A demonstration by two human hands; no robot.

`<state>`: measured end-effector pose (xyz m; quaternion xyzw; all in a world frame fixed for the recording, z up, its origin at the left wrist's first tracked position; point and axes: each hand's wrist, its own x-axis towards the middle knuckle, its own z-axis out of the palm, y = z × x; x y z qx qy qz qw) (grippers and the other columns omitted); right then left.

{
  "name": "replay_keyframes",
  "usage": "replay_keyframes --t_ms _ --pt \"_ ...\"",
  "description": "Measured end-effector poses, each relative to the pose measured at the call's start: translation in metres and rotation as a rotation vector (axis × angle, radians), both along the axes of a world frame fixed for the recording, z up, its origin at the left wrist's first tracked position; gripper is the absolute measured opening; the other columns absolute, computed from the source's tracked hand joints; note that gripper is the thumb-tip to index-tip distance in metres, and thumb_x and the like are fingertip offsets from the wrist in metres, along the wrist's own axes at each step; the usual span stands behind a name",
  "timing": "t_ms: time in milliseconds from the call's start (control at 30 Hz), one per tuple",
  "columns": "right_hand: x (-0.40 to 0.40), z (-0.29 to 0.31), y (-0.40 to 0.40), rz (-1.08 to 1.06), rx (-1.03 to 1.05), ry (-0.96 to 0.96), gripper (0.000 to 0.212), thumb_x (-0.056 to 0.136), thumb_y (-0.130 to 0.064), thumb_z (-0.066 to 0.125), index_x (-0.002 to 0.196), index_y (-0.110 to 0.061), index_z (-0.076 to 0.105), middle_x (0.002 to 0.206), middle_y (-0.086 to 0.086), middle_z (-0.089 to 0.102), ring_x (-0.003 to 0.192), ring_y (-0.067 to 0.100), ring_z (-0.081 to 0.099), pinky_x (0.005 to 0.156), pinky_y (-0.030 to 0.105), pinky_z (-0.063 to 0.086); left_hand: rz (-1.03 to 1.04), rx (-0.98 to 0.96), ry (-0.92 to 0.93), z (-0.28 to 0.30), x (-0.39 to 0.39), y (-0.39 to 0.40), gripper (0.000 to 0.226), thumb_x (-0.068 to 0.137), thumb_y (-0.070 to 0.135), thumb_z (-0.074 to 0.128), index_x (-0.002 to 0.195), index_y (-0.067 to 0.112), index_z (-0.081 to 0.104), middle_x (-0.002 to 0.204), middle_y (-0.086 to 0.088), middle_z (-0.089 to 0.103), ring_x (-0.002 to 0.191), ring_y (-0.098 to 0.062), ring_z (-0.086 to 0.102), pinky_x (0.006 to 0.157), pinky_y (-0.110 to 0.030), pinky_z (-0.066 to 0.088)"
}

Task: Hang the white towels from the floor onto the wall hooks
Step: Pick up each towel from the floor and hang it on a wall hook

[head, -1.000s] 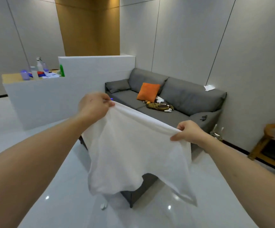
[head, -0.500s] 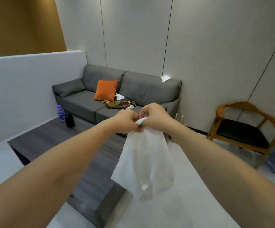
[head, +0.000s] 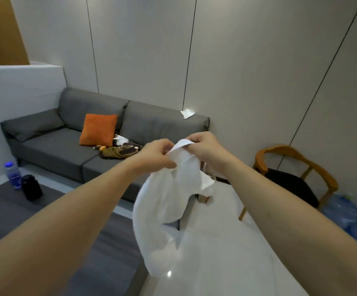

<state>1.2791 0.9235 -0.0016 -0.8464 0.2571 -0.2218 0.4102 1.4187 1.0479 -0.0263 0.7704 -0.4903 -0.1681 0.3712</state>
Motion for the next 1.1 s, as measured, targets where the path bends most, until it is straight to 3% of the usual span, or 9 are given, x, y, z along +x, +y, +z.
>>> replay_keyframes --t_ms 133,200,300,400,467,633,767,900,1100 --pt "0.071 0.004 0.001 0.092 -0.186 0.098 0.019 0.071 -0.031 0.080 0.070 -0.014 0.073 0.069 0.002 0.069 0.061 0.011 0.058 0.052 0.024 0.046 0.117 -0.081 -0.007 -0.010 0.033 -0.013 0.027 0.084 0.023 0.068 0.111 0.023 0.070 0.103 -0.003 0.072 0.099 -0.022 0.065 0.088 -0.042 0.054" --pt "0.099 -0.003 -0.004 0.099 -0.127 0.057 0.021 0.073 -0.036 0.079 0.072 -0.016 0.073 0.073 0.003 0.071 0.067 0.012 0.061 0.058 0.027 0.049 0.229 -0.153 0.073 -0.014 0.063 -0.003 0.009 0.087 0.023 0.065 0.092 0.025 0.073 0.089 -0.002 0.071 0.090 -0.022 0.065 0.078 -0.041 0.055" --pt "0.147 -0.013 -0.004 0.205 -0.042 0.052 0.014 0.083 -0.024 0.071 0.077 -0.012 0.074 0.079 0.011 0.071 0.072 0.015 0.061 0.068 0.032 0.050 0.394 -0.228 0.090 -0.016 0.109 0.021 0.025 0.087 0.028 0.064 0.064 0.038 0.065 0.063 0.015 0.060 0.067 -0.009 0.056 0.055 -0.024 0.043" --pt "0.204 -0.011 0.010 0.329 0.075 -0.046 0.011 0.086 -0.019 0.067 0.083 -0.013 0.075 0.085 0.007 0.074 0.080 0.019 0.068 0.070 0.035 0.057 0.374 -0.172 0.121 -0.013 0.139 0.040 0.015 0.084 0.024 0.069 0.094 0.034 0.067 0.088 0.010 0.069 0.083 -0.013 0.066 0.067 -0.029 0.057" --pt "0.242 -0.010 0.024 0.423 0.072 -0.085 0.008 0.082 -0.023 0.071 0.080 -0.016 0.075 0.079 0.004 0.074 0.072 0.015 0.069 0.053 0.029 0.057 0.410 -0.185 0.196 -0.016 0.155 0.046 0.026 0.084 0.021 0.071 0.109 0.027 0.066 0.098 0.001 0.071 0.087 -0.015 0.070 0.066 -0.035 0.061" --pt "0.317 -0.025 0.031 0.711 0.052 -0.058 0.026 0.077 -0.037 0.080 0.092 -0.019 0.070 0.085 0.000 0.071 0.072 0.013 0.065 0.052 0.028 0.049 0.758 -0.311 0.298 -0.019 0.190 0.062 0.029 0.085 0.016 0.053 0.097 0.027 0.077 0.089 -0.005 0.075 0.073 -0.015 0.068 0.055 -0.028 0.053" --pt "0.359 -0.048 0.014 0.956 0.063 0.097 0.010 0.089 -0.007 0.064 0.087 0.001 0.070 0.074 0.010 0.058 0.066 0.015 0.054 0.061 0.029 0.046 0.998 -0.384 0.284 -0.014 0.211 0.077 0.032 0.089 0.012 0.059 0.069 0.030 0.077 0.067 0.010 0.072 0.062 -0.002 0.067 0.053 -0.019 0.052" --pt "0.382 -0.054 0.019 0.959 0.248 -0.010 0.026 0.093 -0.009 0.059 0.093 0.017 0.061 0.077 0.011 0.054 0.072 0.018 0.050 0.064 0.031 0.040 1.111 -0.223 0.271 -0.029 0.216 0.099 0.008 0.092 0.011 0.063 0.089 0.010 0.070 0.082 -0.004 0.066 0.077 -0.018 0.060 0.066 -0.024 0.044" --pt "0.392 -0.087 0.052 1.190 0.095 0.178 0.029 0.090 -0.029 0.061 0.063 -0.017 0.065 0.058 -0.006 0.054 0.057 0.010 0.050 0.055 0.024 0.041 1.014 -0.146 0.403 -0.045 0.204 0.094 0.024 0.092 0.024 0.067 0.110 0.009 0.070 0.100 -0.011 0.071 0.091 -0.022 0.067 0.082 -0.038 0.051"
